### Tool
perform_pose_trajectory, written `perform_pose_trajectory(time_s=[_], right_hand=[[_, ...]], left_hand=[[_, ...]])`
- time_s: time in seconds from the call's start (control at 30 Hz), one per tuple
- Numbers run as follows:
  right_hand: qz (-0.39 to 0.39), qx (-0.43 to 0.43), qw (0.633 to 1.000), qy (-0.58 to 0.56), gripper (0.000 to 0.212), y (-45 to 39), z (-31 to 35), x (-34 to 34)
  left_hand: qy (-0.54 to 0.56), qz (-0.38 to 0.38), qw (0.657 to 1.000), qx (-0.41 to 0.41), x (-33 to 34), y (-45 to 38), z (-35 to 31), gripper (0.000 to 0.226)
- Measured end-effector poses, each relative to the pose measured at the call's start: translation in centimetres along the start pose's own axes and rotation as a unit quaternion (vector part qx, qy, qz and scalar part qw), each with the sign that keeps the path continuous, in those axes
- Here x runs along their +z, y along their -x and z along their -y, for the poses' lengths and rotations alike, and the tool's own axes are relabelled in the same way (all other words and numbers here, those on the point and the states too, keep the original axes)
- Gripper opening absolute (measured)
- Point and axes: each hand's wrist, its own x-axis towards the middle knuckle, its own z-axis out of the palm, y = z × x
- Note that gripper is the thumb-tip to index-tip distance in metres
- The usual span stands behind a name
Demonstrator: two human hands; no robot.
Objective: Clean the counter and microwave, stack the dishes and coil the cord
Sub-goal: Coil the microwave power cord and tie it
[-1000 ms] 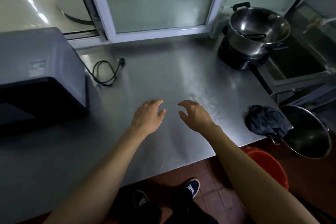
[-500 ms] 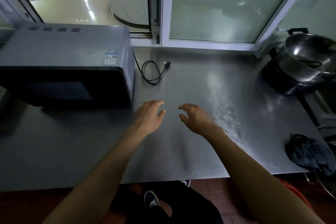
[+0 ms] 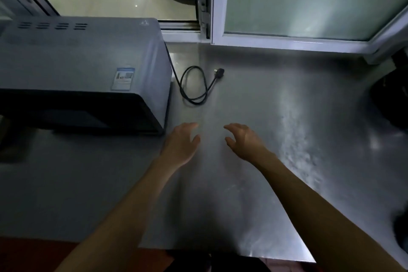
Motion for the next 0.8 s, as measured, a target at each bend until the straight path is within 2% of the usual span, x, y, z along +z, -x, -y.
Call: perform_pose_trajectory(time_s=[0.2,0.5,0.63,0.8], right_hand=[[-0.014,-0.049,0.999,0.008,0.051,-8.1,-2.2,-1.8],[-0.087,-0.149,0.984,0.034,0.048,-18.3,-0.2,-1.1],[-0.149,-0.157,0.974,0.060,0.033,-20.3,-0.7,0.1],[-0.186,-0.176,0.961,0.107,0.014,-20.5,-1.6,0.3]], left_hand=[[0.023,0.007,0.999,-0.048,0.5,-5.2,-0.6,0.049],[0.054,-0.032,0.994,-0.088,0.5,-9.3,-0.3,0.046],[0.069,-0.044,0.992,-0.095,0.7,-9.9,-0.2,0.043],[0.091,-0.038,0.990,-0.104,1.5,-9.8,-0.3,0.043]])
